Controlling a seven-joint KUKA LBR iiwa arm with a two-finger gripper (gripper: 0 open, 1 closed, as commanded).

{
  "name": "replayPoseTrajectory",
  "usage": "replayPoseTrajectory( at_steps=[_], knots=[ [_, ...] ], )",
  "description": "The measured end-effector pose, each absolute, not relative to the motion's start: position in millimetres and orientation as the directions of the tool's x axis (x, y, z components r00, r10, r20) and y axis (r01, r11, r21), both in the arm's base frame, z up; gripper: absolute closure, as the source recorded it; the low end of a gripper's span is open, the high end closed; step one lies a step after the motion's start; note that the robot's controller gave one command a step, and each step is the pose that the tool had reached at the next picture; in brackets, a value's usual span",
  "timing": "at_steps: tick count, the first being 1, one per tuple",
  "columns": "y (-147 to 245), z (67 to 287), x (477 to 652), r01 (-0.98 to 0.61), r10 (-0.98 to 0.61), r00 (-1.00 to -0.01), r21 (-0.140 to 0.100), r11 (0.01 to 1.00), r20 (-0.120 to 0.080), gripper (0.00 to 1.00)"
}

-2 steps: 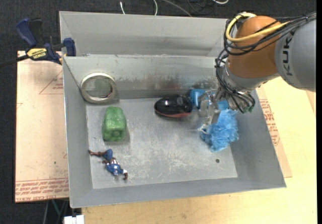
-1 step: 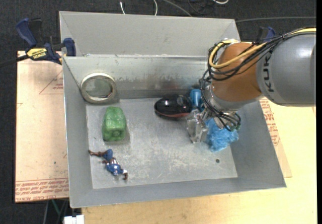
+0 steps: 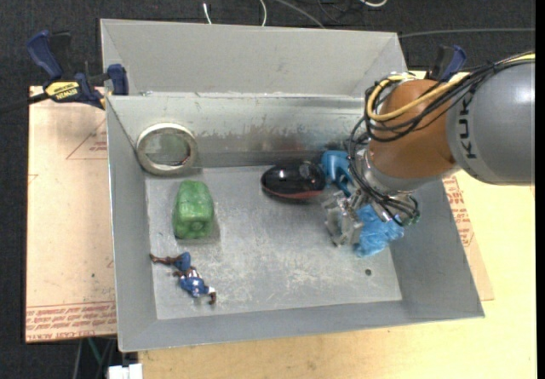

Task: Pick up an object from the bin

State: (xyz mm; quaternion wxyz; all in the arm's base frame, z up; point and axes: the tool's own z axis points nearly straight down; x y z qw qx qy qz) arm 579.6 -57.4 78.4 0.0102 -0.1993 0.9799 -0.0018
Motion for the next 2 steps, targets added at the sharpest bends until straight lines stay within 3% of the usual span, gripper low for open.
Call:
replayPoseTrajectory(
  at_steps=[1,2],
  knots=[
    [-83,92,597.2,-0.381,-0.381,-0.925,-0.003,0.925,-0.015,1.0],
    [-69,85,641.2,-0.406,-0.406,-0.914,0.0,0.914,-0.014,1.0]
  ],
)
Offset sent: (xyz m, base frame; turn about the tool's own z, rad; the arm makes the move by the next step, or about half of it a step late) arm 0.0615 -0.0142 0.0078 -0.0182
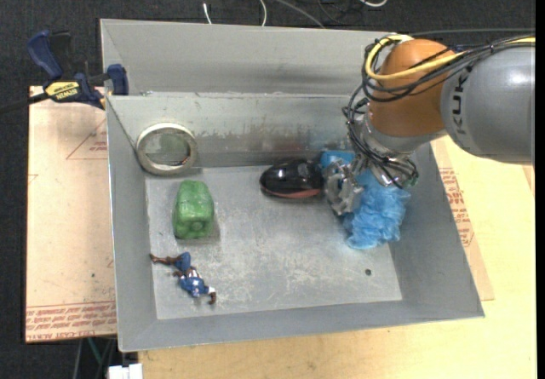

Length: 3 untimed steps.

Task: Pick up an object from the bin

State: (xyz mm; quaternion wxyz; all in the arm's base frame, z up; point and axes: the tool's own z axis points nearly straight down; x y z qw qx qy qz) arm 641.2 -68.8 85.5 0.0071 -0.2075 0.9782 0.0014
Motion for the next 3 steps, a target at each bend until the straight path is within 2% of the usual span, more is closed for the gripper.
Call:
replayPoseTrajectory(
  at_steps=[1,2,3],
  knots=[
    [-114,82,587.5,-0.458,-0.458,-0.889,0.002,0.889,-0.016,0.0],
    [-115,82,587.4,-0.458,-0.458,-0.889,0.002,0.889,-0.016,0.0],
    [-135,77,584.6,-0.444,-0.444,-0.896,0.01,0.896,-0.018,0.0]
  ],
)
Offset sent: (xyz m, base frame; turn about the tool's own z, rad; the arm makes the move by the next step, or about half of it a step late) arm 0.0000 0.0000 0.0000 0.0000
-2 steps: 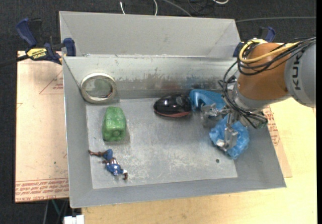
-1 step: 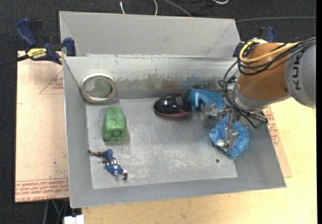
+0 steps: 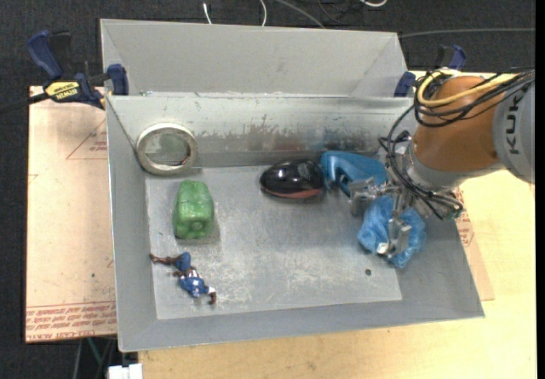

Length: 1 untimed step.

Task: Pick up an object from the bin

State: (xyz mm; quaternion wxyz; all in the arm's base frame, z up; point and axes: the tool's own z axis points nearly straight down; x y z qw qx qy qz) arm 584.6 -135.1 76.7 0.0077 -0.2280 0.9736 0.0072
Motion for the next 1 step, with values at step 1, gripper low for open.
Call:
replayPoseTrajectory(
  at_steps=[1],
  knots=[
    [-138.0,76.1,581.6,-0.439,-0.439,-0.898,0.011,0.898,-0.02,0.0]
  ],
)
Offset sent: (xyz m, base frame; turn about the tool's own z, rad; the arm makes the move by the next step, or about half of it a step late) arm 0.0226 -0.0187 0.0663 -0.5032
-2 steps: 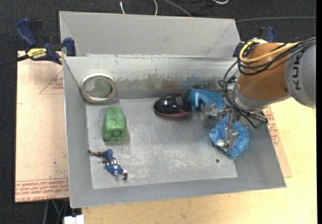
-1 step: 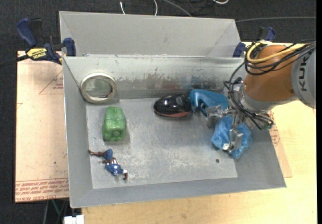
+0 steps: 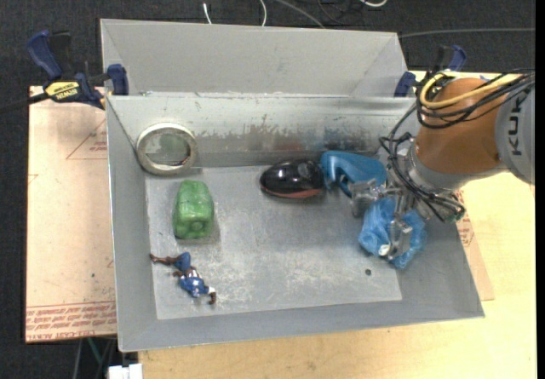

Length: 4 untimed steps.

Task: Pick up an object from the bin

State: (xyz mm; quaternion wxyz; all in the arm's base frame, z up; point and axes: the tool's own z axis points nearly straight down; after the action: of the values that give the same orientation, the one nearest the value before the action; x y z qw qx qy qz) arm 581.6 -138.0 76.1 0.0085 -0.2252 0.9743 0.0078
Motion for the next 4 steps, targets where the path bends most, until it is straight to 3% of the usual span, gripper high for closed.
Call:
replayPoseTrajectory(
  at_steps=[1,2,3,4],
  knots=[
    [-146,119,597.8,-0.729,-0.729,-0.684,0.004,0.684,-0.025,0.0],
    [-147,100,591.0,-0.617,-0.617,-0.787,0.011,0.787,-0.025,0.0],
    [-140,97,605.7,-0.684,-0.684,-0.729,0.005,0.729,-0.03,0.0],
    [-145,84,617.3,-0.589,-0.588,-0.808,0.024,0.808,-0.026,0.0]
  ],
)
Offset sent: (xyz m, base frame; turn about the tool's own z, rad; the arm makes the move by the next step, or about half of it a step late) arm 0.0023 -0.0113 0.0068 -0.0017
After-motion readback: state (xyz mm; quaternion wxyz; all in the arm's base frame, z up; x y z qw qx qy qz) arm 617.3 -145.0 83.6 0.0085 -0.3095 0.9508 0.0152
